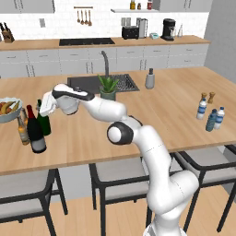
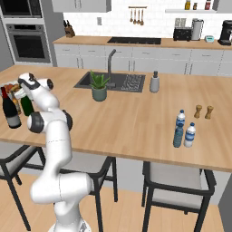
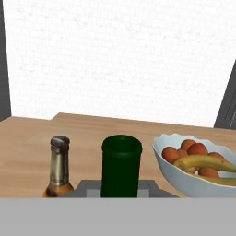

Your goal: Move the plastic bottles in the middle to the plastics group, and the glass bottles in the middle to the glass group.

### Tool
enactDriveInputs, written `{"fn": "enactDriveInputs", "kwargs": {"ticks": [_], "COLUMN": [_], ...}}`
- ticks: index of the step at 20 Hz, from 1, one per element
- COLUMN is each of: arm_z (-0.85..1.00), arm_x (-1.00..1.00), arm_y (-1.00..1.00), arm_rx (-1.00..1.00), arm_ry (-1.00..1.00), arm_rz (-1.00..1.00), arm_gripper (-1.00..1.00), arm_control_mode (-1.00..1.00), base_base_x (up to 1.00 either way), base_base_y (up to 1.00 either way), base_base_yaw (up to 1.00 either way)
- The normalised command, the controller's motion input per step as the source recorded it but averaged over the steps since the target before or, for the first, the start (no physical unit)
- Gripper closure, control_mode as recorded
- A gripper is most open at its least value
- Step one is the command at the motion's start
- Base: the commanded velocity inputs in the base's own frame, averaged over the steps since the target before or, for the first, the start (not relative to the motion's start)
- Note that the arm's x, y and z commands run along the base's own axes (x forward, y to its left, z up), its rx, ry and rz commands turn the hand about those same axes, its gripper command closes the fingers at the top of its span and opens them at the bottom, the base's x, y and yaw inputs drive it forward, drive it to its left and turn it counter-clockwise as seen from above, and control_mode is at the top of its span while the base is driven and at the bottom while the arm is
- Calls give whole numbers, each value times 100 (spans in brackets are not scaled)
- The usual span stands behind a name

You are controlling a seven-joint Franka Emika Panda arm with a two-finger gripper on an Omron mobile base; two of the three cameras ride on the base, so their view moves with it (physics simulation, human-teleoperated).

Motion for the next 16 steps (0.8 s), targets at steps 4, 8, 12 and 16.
{"fn": "enactDriveInputs", "kwargs": {"ticks": [4,8,12,16], "arm_z": [-9,-16,0,0], "arm_x": [0,0,0,0], "arm_y": [0,0,0,0], "arm_rx": [7,1,0,0], "arm_ry": [0,0,0,0], "arm_rz": [0,0,0,0], "arm_gripper": [100,100,100,100], "arm_control_mode": [-100,-100,-100,-100], "base_base_x": [0,0,0,0], "base_base_y": [0,0,0,0], "base_base_yaw": [0,0,0,0]}}
